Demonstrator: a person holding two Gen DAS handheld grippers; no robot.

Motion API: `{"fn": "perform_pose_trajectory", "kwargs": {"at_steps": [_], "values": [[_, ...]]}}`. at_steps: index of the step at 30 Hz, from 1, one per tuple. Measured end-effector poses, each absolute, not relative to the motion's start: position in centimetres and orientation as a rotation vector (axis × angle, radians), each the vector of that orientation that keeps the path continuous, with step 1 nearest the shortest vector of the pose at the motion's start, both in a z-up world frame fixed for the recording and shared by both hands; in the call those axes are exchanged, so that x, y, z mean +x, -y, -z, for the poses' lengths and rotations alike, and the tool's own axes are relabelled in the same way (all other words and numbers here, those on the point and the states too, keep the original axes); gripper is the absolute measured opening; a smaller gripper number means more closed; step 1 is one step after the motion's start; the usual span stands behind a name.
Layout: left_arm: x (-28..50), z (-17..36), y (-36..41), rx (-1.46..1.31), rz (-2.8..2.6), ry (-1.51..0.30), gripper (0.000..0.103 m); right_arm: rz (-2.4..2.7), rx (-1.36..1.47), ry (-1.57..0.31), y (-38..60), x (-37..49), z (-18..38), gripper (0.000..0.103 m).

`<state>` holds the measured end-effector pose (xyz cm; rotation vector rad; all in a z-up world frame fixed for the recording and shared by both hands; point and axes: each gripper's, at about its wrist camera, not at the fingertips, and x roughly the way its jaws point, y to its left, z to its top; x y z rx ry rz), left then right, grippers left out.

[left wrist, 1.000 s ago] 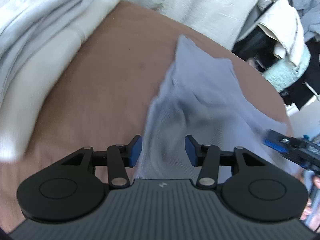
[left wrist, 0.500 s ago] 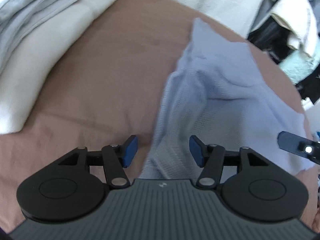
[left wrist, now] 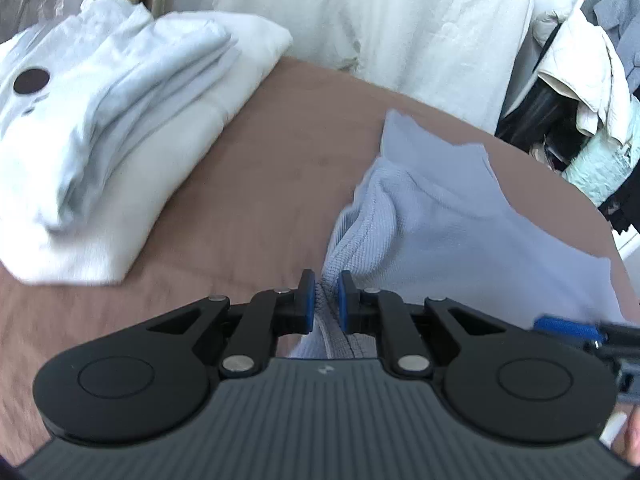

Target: Fold clothes

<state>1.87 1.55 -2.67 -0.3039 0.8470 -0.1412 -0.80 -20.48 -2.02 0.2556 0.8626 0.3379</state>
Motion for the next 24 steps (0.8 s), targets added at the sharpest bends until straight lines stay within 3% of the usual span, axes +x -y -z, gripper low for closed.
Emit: {"fn": "perform_pose_trajectory", "kwargs": {"at_steps": [8, 10, 19, 24], "values": [[0.9, 4.1, -3.8, -0.467, 0.116, -0.877, 0.011, -0.344, 0.408, -0.916, 19.7, -1.8, 1.3, 0.055], [0.9, 4.7, -4.5, -0.485, 0.054, -0.895, 0.002, -0.351, 0.412, -0.913, 19.4, -1.9, 1.1, 0.055], [0.8, 5.9, -5.6, -0.598, 0.116, -0.926, 0.003, -0.29, 0.271, -0.788, 17.3, -3.0, 0.0, 0.055], [2.3, 7.6, -6.1, -0.859, 0.237, -0.941, 0.004, -0.353, 0.191, -0.741, 16.4, -3.5, 0.2, 0.055]]}}
